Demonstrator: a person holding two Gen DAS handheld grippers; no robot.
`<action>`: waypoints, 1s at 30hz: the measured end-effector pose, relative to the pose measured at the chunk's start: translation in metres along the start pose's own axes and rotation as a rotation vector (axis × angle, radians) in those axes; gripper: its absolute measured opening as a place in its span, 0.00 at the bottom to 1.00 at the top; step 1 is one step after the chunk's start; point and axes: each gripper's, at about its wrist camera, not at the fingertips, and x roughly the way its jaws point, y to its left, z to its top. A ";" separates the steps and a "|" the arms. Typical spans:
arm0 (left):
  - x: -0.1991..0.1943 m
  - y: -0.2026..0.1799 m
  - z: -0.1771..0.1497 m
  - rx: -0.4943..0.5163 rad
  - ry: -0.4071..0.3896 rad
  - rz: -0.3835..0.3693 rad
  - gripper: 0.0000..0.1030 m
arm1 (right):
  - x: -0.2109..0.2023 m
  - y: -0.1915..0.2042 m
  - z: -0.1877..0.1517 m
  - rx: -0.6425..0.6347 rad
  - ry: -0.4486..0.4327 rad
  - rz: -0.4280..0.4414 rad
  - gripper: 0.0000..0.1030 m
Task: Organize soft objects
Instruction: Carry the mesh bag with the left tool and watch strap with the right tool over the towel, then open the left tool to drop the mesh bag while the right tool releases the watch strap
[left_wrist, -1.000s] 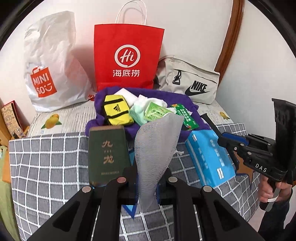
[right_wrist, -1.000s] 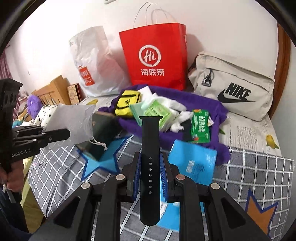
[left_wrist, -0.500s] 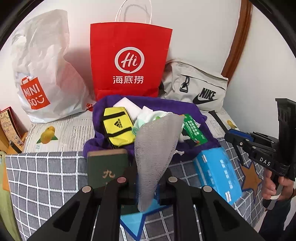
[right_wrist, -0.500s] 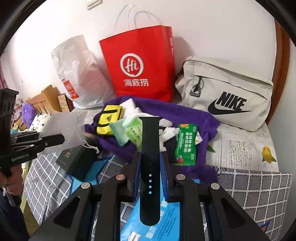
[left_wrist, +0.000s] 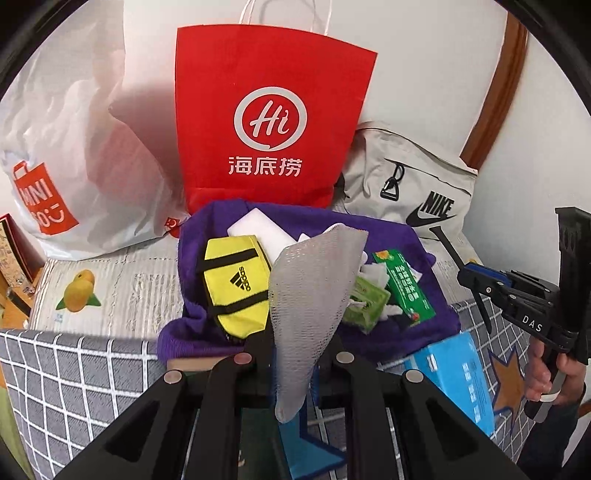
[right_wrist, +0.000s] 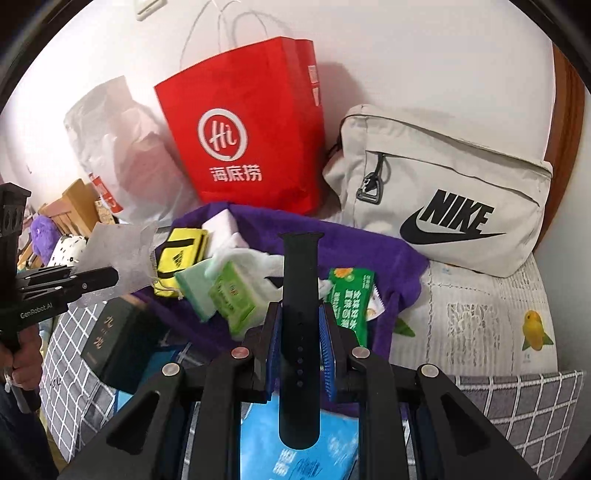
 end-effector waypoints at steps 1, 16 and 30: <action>0.002 0.000 0.002 -0.002 0.001 -0.001 0.12 | 0.004 -0.002 0.002 0.002 0.002 -0.004 0.20; 0.032 0.007 0.034 -0.004 0.010 0.024 0.12 | 0.042 -0.013 0.022 -0.009 0.026 -0.014 0.20; 0.065 0.008 0.059 -0.008 0.042 -0.014 0.12 | 0.088 -0.030 0.012 0.009 0.132 -0.036 0.20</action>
